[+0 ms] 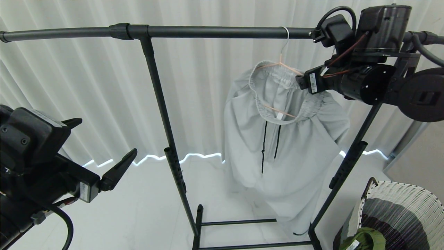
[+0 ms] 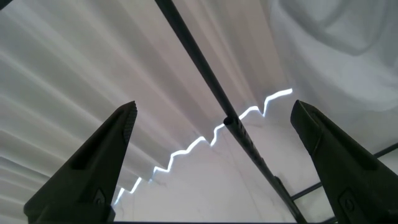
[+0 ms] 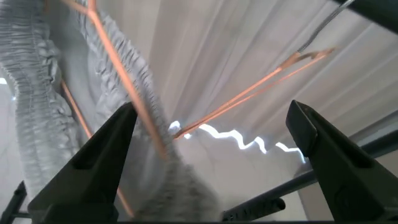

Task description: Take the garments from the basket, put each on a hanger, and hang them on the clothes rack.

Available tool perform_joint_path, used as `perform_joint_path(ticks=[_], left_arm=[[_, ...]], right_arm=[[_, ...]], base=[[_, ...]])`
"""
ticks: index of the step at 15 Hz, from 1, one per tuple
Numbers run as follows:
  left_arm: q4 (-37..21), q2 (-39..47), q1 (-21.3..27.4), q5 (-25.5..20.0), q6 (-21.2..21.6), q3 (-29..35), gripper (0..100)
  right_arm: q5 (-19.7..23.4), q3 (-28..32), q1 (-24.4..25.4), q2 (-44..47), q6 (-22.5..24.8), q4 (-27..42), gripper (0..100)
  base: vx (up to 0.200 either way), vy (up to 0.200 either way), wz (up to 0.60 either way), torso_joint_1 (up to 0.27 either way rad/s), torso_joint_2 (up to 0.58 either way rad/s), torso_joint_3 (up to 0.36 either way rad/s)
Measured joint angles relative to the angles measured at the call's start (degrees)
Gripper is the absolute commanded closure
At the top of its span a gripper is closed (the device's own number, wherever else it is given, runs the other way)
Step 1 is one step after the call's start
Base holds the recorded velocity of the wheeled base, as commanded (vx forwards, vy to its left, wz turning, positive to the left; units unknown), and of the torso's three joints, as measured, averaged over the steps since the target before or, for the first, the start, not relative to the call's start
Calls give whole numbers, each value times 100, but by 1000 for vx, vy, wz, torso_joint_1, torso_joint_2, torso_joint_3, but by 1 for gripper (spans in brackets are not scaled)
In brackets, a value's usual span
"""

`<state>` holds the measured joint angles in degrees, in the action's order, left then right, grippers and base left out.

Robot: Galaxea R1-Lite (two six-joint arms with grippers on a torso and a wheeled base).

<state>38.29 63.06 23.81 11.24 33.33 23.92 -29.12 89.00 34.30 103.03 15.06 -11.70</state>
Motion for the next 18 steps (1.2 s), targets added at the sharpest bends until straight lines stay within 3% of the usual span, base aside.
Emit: perform_joint_path(ticks=[7, 10, 13, 15, 18], left_arm=[[0, -9, -39, 17, -38, -35, 0], [2, -48, -143, 15, -40, -77, 0], [0, -124, -538, 13, -57, -101, 0], [0, -177, -907, 6, -65, -116, 0], [0, -234, -1224, 0, -68, -123, 0]], right_arm=[[26, -478, 681, -992, -107, 27, 0], [17, -806, 745, -1448, -123, 112, 0], [30, -1499, 210, -2347, -99, 869, 0], [182, -2253, -655, -3171, -85, 1501, 0], [683, -3333, -1738, -4135, 117, 1766, 0]], base=[[0, 0, 0, 0, 0, 0], [0, 0, 0, 0, 0, 0], [0, 0, 0, 0, 0, 0], [-200, 0, 0, 5, 5, 5], [-200, 0, 0, 2, 4, 6]])
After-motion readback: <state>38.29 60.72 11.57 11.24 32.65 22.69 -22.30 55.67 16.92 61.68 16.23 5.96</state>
